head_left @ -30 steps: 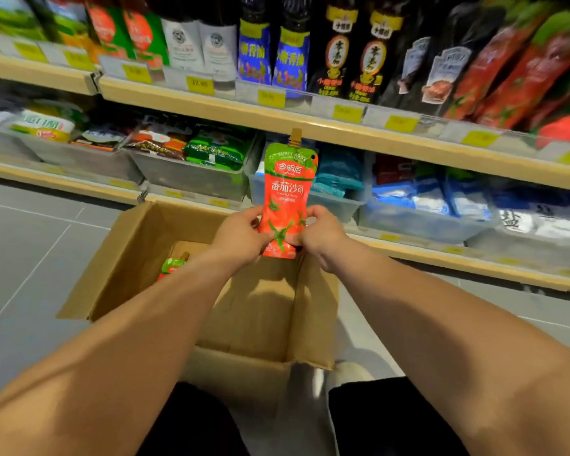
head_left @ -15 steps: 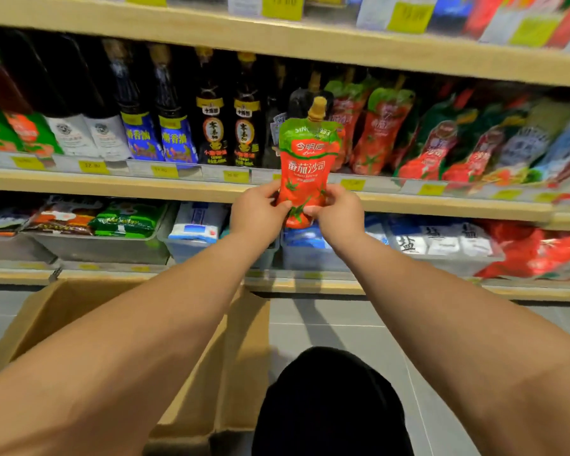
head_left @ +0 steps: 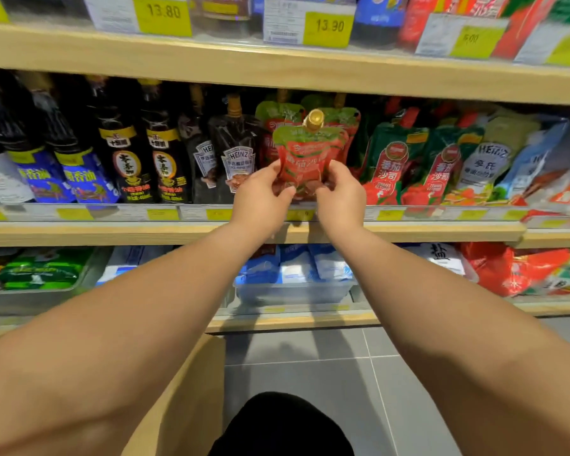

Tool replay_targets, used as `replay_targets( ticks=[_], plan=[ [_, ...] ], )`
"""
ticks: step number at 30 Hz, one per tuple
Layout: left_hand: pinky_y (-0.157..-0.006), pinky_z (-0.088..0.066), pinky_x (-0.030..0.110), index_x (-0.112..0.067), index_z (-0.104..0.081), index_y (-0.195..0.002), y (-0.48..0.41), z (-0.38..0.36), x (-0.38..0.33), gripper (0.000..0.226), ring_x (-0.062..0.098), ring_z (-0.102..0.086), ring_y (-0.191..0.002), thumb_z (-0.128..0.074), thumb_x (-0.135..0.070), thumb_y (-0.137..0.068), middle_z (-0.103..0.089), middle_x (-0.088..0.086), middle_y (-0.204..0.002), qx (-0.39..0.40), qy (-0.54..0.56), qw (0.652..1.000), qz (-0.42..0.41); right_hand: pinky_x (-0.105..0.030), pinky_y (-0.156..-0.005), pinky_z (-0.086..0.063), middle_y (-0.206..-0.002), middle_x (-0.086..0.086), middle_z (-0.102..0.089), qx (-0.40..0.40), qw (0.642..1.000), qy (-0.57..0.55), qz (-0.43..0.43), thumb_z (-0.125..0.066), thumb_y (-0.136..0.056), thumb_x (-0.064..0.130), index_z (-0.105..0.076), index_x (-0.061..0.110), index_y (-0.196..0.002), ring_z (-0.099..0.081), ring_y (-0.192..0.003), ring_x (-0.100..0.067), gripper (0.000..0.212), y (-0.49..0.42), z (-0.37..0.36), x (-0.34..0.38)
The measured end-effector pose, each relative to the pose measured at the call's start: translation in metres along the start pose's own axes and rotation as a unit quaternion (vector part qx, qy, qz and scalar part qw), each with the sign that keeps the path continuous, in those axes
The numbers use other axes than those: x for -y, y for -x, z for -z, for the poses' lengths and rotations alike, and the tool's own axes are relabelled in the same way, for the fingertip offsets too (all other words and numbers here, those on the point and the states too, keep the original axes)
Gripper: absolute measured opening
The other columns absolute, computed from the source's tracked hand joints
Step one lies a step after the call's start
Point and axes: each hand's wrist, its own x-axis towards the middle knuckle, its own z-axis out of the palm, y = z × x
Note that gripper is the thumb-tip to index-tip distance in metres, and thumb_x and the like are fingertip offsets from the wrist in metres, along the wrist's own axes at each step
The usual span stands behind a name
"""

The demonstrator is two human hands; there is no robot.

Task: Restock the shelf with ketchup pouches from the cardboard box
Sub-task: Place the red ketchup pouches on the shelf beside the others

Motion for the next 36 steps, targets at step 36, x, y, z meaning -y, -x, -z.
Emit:
replay_targets(
  ticks=[36],
  plan=[
    [-0.087, -0.045, 0.025, -0.025, -0.048, -0.134, 0.103, 0.082, 0.106, 0.05, 0.015, -0.06, -0.098, -0.062, -0.02, -0.085, -0.062, -0.002, -0.122, -0.018, -0.048, 0.996, 0.076, -0.038, -0.1, -0.035, -0.118, -0.008, -0.058, 0.118, 0.978, 0.153, 0.079, -0.054, -0.088, 0.027, -0.055, 0.011, -0.12, -0.045, -0.116, -0.027, 0.035, 0.125, -0.073, 0.039]
  ],
)
